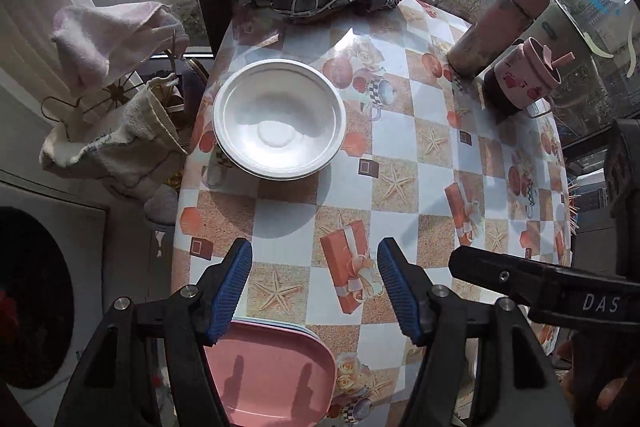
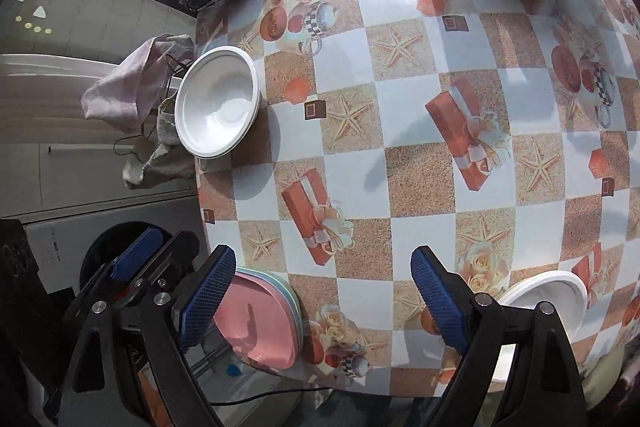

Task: Organize plates and bowls
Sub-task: 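Move both grippers to the third white bowl and close on its rim, then lift the third white bowl with both grippers and carry it over the bowl stack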

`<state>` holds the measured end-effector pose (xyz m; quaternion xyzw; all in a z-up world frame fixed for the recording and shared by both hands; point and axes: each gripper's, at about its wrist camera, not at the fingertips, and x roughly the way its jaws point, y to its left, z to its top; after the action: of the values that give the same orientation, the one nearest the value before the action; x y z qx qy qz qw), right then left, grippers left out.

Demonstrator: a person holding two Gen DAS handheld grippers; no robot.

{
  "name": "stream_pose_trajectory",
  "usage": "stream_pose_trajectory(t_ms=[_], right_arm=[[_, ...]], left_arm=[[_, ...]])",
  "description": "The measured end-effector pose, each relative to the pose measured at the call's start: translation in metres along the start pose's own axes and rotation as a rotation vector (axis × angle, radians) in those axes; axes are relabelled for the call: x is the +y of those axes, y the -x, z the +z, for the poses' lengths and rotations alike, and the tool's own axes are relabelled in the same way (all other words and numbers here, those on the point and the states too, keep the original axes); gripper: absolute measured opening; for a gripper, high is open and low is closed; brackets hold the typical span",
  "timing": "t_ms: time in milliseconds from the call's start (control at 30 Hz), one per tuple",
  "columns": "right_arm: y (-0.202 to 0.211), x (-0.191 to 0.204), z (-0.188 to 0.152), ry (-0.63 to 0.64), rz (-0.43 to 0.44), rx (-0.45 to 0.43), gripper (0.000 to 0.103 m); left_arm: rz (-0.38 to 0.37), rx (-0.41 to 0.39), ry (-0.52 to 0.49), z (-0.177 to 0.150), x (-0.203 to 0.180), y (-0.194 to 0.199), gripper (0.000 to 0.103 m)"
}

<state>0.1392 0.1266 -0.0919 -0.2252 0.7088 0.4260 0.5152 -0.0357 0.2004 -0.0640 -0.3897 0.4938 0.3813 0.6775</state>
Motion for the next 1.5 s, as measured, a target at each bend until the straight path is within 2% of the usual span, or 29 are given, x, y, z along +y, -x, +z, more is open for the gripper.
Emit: stream_pose_trajectory(t_ms=[233,467,767,1067,1200,1233,1300,1333,1367,1400,1433,1500], right_arm=[[-0.029,0.022,0.051,0.027,-0.009,0.002,0.09],[-0.062,0.034,0.087,0.022,-0.011,0.004,0.09],[-0.103,0.047,0.11,0.046,-0.021,0.024,0.09],[-0.125,0.048,0.12,0.055,-0.028,0.038,0.09],[-0.124,0.05,0.121,0.073,-0.031,0.015,0.09],[-0.123,0.051,0.121,0.078,-0.029,0.012,0.086],[-0.126,0.063,0.122,0.124,-0.049,0.007,0.068],[-0.129,0.067,0.121,0.148,-0.051,0.019,0.045],[-0.133,0.069,0.119,0.161,-0.045,0.042,0.028],[-0.136,0.07,0.117,0.163,-0.032,0.058,0.024],[-0.138,0.069,0.115,0.156,-0.021,0.065,0.018],[-0.138,0.063,0.111,0.137,-0.012,0.062,0.018]], left_arm=[[0.099,0.001,0.101,0.04,0.05,-0.035,0.069],[0.135,0.016,0.123,0.069,0.065,-0.069,0.069],[0.186,0.055,0.067,0.1,0.064,-0.113,0.069],[0.218,0.106,0.054,0.106,0.067,-0.141,0.069],[0.202,0.112,0.067,0.108,0.071,-0.145,0.069],[0.201,0.111,0.06,0.108,0.07,-0.145,0.068],[0.191,0.111,0.029,0.108,0.064,-0.146,0.056],[0.187,0.118,0.012,0.107,0.06,-0.146,0.051],[0.199,0.115,-0.01,0.107,0.054,-0.146,0.046],[0.205,0.116,-0.031,0.107,0.049,-0.146,0.041],[0.199,0.123,-0.043,0.106,0.044,-0.147,0.04],[0.195,0.127,-0.037,0.102,0.042,-0.146,0.039]])
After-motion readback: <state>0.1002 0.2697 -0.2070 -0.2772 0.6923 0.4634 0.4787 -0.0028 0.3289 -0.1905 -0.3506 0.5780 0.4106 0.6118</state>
